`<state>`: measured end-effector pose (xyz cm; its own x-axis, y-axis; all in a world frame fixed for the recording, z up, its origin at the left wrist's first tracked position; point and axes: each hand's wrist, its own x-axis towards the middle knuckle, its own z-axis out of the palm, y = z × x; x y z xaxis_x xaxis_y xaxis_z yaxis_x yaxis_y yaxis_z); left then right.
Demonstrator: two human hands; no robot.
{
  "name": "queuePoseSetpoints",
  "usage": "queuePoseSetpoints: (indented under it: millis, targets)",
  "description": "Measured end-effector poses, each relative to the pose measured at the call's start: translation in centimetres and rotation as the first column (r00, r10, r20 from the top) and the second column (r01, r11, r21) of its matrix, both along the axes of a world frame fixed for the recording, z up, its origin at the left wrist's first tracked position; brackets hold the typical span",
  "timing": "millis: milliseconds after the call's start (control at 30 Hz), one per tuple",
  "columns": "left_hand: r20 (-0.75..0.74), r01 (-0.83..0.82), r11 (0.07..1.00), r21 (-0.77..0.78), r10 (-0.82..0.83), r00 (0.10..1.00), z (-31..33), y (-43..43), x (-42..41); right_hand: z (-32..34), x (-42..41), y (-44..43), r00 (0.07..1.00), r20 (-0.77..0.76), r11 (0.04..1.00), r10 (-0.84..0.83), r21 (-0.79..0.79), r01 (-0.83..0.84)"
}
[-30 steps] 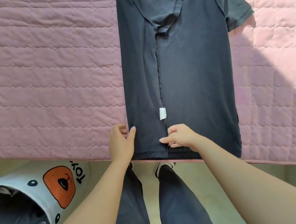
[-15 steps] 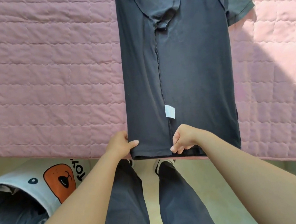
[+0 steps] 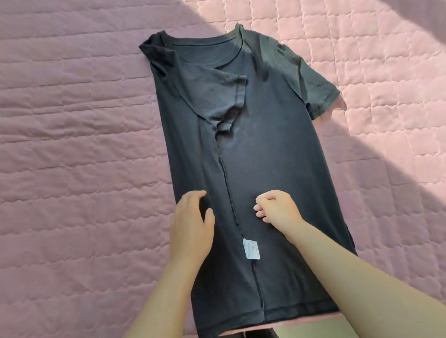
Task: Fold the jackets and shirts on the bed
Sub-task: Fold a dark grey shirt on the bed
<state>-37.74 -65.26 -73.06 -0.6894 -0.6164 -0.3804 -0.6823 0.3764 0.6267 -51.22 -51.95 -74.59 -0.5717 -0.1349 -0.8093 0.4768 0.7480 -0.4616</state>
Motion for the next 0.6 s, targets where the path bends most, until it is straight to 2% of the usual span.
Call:
queuePoseSetpoints:
  millis: [133,200,300,367,500,600]
  targets:
    - [-0.009,0.048,0.999,-0.018,-0.048,0.999,-1.4,-4.8,-4.9,0.5,-4.5,-3.6,1.000,-0.007,0.996,0.024,-0.084,-0.024]
    - [0.077,0.170,0.983,-0.068,-0.165,0.983,-2.6,-7.8,-6.9,0.5,-6.6,-6.0,1.000,-0.003,0.992,-0.002,-0.127,0.002]
    - [0.275,0.431,0.892,-0.133,-0.384,0.881,-3.8,-11.2,-9.7,0.3,-9.1,-8.9,0.991,0.079,0.967,-0.108,-0.224,0.123]
    - [0.331,0.520,0.840,-0.156,-0.451,0.829,-4.5,-13.6,-12.0,-0.2,-10.7,-10.6,0.971,0.147,0.932,-0.191,-0.283,0.226]
    - [0.322,0.490,0.839,-0.237,-0.408,0.854,-5.0,-18.8,-15.8,-0.9,-12.9,-13.5,0.931,0.243,0.849,-0.272,-0.394,0.351]
    - [0.344,0.482,0.843,-0.238,-0.391,0.853,-5.5,-21.7,-18.0,-1.8,-14.4,-15.3,0.915,0.232,0.805,-0.329,-0.437,0.400]
